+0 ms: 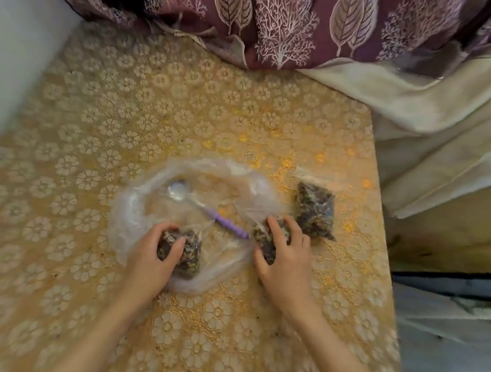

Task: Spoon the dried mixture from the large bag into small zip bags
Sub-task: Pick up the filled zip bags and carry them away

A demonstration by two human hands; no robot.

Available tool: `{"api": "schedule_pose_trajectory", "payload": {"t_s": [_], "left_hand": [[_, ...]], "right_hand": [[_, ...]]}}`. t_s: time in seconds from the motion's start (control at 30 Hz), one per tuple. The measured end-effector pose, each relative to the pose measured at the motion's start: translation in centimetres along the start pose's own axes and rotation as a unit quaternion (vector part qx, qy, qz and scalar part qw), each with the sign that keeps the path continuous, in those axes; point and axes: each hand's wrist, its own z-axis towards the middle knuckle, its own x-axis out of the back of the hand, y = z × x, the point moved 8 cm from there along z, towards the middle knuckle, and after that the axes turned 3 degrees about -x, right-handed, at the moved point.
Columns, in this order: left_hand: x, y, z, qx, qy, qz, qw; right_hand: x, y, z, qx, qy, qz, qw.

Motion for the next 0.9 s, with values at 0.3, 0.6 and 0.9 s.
{"api": "schedule_pose_trajectory", "payload": {"t_s": [0.3,0.6,0.9], "left_hand": [[0.0,3.9,-3.0,0.135,-0.108,0.006,0.985],[1.7,12.0,-10.5,0.076,-0.122,-0.051,0.988],[-7.5,17.6,-20.3,-0.002,-0.329,0.028,0.944]], "right_hand": [[5.0,0.3,-4.1,-0.17,-0.177,0.151,0.958],[13.6,6.7,-17.2,-0.438,-0.03,0.431,0.788],[19.9,14.8,-34.1,-0.529,0.201,0.504,0.652]]}}
